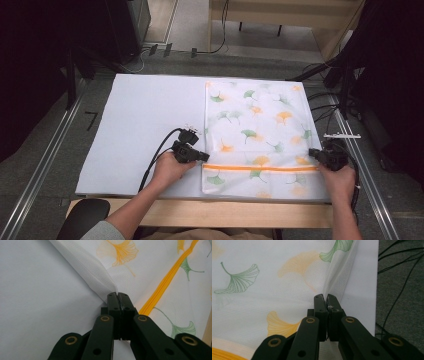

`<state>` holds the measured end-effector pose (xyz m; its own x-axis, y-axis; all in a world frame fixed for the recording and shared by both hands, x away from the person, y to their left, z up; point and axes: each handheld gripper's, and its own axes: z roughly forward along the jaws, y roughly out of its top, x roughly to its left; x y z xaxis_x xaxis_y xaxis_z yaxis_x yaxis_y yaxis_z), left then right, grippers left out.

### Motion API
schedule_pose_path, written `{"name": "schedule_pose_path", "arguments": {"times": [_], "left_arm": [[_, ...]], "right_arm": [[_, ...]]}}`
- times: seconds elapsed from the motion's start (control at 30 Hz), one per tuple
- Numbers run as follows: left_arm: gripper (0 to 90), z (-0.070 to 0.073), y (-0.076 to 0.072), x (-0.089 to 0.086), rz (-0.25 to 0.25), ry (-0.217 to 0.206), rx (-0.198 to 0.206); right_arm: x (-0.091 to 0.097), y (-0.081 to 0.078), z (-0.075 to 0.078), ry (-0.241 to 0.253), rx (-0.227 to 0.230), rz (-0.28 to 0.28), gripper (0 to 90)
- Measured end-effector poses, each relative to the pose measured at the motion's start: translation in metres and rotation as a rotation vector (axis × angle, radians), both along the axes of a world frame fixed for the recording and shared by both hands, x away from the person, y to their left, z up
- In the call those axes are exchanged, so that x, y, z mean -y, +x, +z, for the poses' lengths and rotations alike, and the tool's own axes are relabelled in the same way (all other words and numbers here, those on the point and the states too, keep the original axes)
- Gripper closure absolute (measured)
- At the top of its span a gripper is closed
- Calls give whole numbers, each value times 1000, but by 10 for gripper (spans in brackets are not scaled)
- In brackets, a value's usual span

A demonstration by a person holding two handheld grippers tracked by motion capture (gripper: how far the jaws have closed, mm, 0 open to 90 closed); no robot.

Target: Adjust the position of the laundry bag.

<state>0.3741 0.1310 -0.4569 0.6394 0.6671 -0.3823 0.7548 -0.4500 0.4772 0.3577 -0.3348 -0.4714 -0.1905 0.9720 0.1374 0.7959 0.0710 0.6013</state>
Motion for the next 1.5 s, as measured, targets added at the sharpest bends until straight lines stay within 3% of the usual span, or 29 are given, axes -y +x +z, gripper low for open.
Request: {"name": "schedule_pose_path", "arguments": {"times": [0.33, 0.77, 1.23, 1.5], "left_arm": [[900, 7, 3, -26, 44, -2, 2], [900, 17, 1, -70, 99, 36, -2], [900, 21, -2, -126, 153, 67, -33], [900, 23, -4, -148, 175, 75, -35]], "right_arm": [[-17, 8, 4, 24, -24, 56, 895], [-61, 20, 12, 21, -25, 170, 895], [-110, 28, 15, 61, -40, 286, 894], [-129, 29, 15, 71, -42, 334, 893]]}}
